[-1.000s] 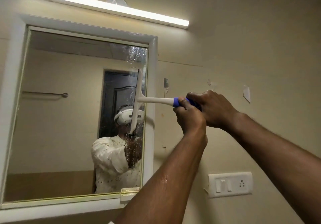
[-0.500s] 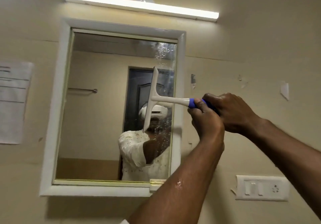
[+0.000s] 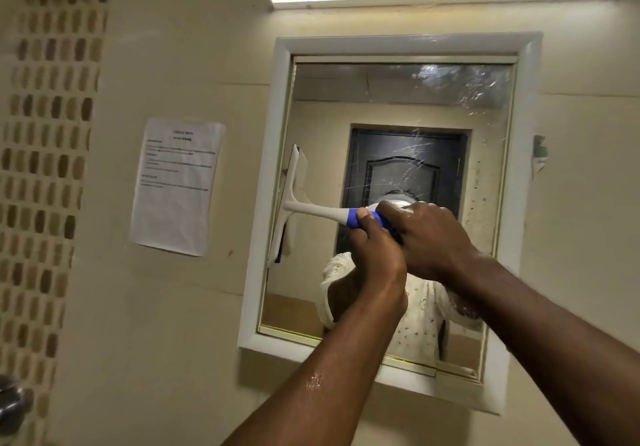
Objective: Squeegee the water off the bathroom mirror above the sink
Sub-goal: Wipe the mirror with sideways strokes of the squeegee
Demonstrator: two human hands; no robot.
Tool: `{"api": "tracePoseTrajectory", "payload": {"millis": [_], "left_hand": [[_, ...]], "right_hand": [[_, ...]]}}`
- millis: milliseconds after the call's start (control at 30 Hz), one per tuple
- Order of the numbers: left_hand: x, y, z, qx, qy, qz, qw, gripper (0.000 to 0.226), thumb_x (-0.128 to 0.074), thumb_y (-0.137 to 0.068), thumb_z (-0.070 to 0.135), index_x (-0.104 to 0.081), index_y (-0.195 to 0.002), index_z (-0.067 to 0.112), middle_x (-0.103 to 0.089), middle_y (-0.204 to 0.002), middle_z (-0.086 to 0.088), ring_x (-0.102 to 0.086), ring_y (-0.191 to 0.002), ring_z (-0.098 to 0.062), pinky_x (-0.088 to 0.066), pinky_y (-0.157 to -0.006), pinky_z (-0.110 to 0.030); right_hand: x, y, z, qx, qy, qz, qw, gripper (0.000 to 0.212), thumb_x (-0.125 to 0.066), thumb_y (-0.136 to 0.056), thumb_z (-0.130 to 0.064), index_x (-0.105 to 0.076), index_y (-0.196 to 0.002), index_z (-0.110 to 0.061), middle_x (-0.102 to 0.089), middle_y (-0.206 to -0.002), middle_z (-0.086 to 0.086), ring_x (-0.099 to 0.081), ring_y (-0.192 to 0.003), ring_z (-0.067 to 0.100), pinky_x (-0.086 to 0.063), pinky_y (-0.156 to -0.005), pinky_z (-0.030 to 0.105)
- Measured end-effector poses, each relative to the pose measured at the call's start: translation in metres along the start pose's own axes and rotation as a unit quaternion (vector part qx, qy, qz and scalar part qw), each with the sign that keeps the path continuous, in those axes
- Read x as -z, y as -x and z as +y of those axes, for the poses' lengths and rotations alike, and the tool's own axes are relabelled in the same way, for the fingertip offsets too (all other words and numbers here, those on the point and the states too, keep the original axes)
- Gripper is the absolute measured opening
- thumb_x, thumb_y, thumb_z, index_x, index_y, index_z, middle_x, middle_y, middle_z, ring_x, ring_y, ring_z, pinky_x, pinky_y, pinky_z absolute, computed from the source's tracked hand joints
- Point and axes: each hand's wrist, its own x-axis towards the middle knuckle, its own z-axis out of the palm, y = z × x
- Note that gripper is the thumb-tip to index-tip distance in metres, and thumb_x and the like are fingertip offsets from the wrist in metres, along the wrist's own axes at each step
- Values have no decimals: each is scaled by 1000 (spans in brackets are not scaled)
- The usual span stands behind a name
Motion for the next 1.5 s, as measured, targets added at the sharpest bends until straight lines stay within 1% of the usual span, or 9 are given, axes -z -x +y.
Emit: {"api": "tracePoseTrajectory", "payload": {"millis": [67,133,300,567,967,1100,1233,1400,1500], "left_hand": [[12,-6,4,5,6,-5,1000,48,-36,-99,42,-50,-128,7,-66,-112,-20,-68,-98,-30,-54,-93,-45],[19,-9,5,10,5,-13,1000,48,-36,-99,42,-48,-131,8,-65,-114,-20,-67,-100,-30,-54,-94,-44],[20,-8,0,11,9,-30,999,49,-32,-100,41,-44,-135,8,-63,-119,-22,-65,-105,-31,-53,-95,-41],[15,-7,-13,8,14,-28,999,50,-34,-98,46,-46,-134,13,-65,-115,-17,-66,-102,-26,-54,-92,-37],[16,-8,-28,-3,51,-21,998,42,-36,-100,40,-51,-127,12,-67,-102,-13,-69,-94,-23,-55,-78,-26],[4,2,-46,-2,44,-31,999,44,-35,-99,43,-50,-127,12,-68,-99,-12,-69,-94,-22,-54,-77,-26],[-19,21,-66,27,59,-48,997,45,-36,-99,43,-47,-131,14,-68,-107,-11,-69,-96,-17,-54,-72,-20],[-57,58,-94,37,46,-62,996,21,-36,-100,39,-53,-104,27,-67,-90,-3,-68,-69,5,-48,-54,-6],[-80,80,-111,32,19,-83,996,31,-31,-100,42,-54,-97,23,-64,-82,-1,-66,-64,5,-47,-54,-8]], "right_hand": [[-9,-5,-8,-6,-14,-6,1000,29,-49,-86,-41,-54,-107,-21,-65,-75,3,-59,-66,23,-53,-68,39],[-14,-6,-13,-7,-23,-4,1000,31,-48,-85,-43,-54,-106,-21,-64,-73,3,-57,-64,24,-52,-66,37],[-9,-3,-14,-3,-10,20,1000,28,-46,-79,-42,-56,-90,-18,-45,-57,-2,-37,-49,19,-21,-49,23],[-1,5,-11,3,-2,-32,999,43,-45,-80,-48,-57,-108,-18,-53,-64,-1,-54,-57,24,-53,-64,37],[-14,13,-7,-3,-29,-23,999,45,-44,-81,-49,-59,-109,-18,-51,-63,-2,-51,-55,20,-49,-60,31],[-7,29,9,-10,-24,-40,999,38,-50,-86,-47,-58,-110,-18,-59,-67,1,-55,-59,20,-53,-64,36],[9,55,31,-27,-19,-50,998,41,-49,-84,-50,-60,-107,-19,-64,-70,4,-58,-60,23,-52,-61,34],[40,95,61,-61,-1,-73,995,34,-53,-81,-46,-62,-98,-18,-59,-59,4,-51,-50,23,-44,-52,30],[58,120,81,-86,15,-82,993,28,-55,-81,-40,-61,-93,-16,-56,-57,3,-50,-49,24,-42,-50,30]]}}
